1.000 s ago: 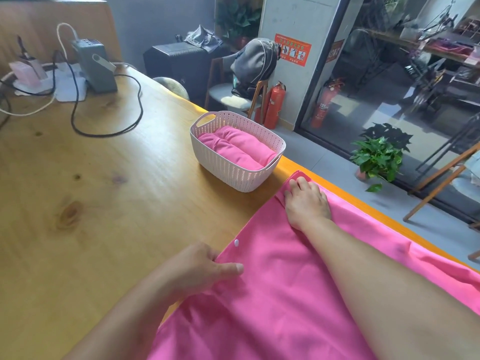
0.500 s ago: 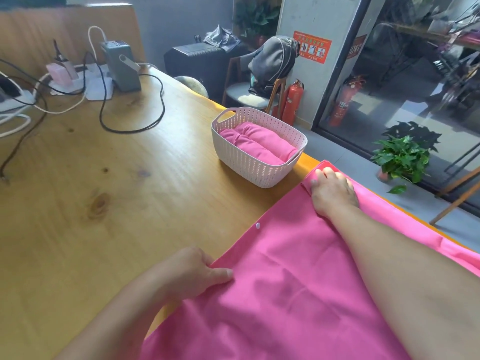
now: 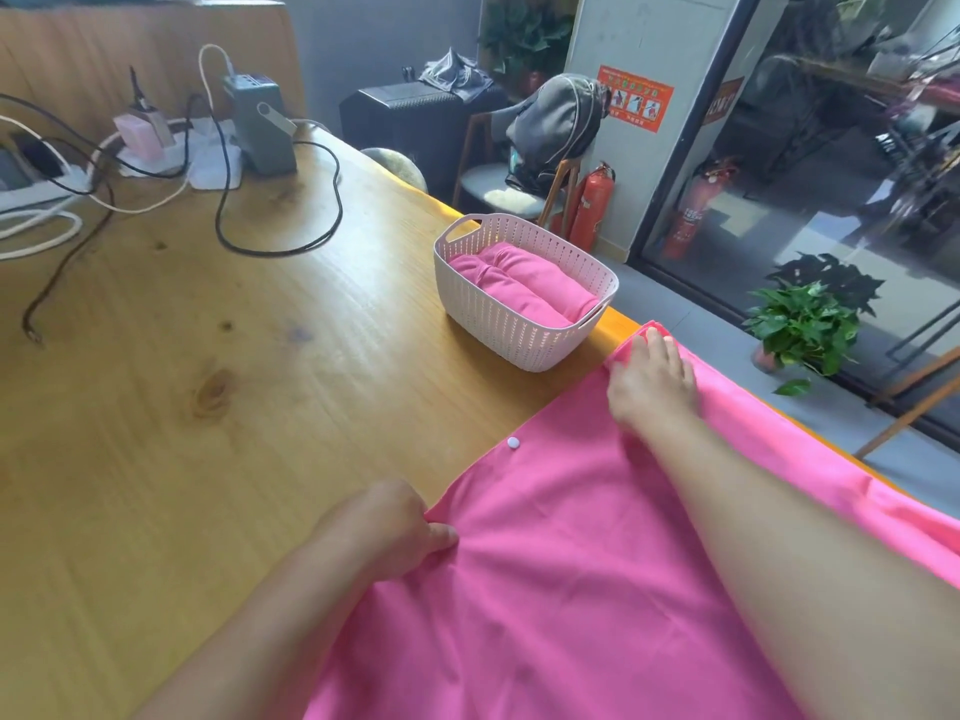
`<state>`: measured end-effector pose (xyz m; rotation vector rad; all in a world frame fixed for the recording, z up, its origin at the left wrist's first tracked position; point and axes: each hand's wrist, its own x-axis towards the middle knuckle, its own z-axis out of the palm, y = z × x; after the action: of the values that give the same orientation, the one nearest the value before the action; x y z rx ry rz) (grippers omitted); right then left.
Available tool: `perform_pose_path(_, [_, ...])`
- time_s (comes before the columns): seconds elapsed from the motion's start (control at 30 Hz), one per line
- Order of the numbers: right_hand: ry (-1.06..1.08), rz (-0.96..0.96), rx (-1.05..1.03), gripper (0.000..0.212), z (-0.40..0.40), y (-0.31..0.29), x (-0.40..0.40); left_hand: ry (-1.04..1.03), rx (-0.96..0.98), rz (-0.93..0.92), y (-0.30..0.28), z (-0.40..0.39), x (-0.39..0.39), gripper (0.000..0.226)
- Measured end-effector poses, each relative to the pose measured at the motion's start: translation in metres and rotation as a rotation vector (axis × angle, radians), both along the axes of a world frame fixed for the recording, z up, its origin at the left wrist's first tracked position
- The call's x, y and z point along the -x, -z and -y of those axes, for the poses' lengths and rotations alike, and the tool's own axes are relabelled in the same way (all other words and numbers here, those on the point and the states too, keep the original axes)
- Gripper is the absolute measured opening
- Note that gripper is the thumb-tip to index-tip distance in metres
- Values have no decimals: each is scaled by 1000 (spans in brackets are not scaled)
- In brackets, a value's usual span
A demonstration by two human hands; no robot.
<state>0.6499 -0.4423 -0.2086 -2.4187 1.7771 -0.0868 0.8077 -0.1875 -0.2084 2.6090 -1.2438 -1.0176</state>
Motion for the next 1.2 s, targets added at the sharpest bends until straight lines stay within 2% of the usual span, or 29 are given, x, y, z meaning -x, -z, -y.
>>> perform_pose_path(0.1, [-57,101,-37,55,-88,-8,-13,-12,-11,-7,0,2,-1,41])
perform_pose_path(0.23, [-185,76,-118,62,-180,12,-20,-6,-27,-12,-6,0,3,42])
perform_pose_path(0.47, [-150,17,-112,66,-149,26,0,63,-103,-64,-22,-30,2,61])
perform_pose_path(0.57, [-130,5,-101,68,-159,17,-6,76,-93,-66,-25,-41,3,56])
perform_pose_path(0.7, [-200,96,-123,66,-214,11,-24,49,-68,-53,-29,-54,2,47])
perform_pose_path(0.8, [-263,48,-159,63,-247,20,-25,47,-141,-51,-30,-70,-2,50])
perform_pose_path(0.97, [-268,16,-135,64,-248,24,-26,-45,-141,-133,-31,-101,-11,47])
perform_pose_path(1.1, [-261,-1,-149,65,-245,24,-29,-183,15,-330,-36,-127,-16,32])
perform_pose_path(1.2, [-254,-6,-152,65,-246,25,-29,-231,166,-448,-35,-148,-18,34])
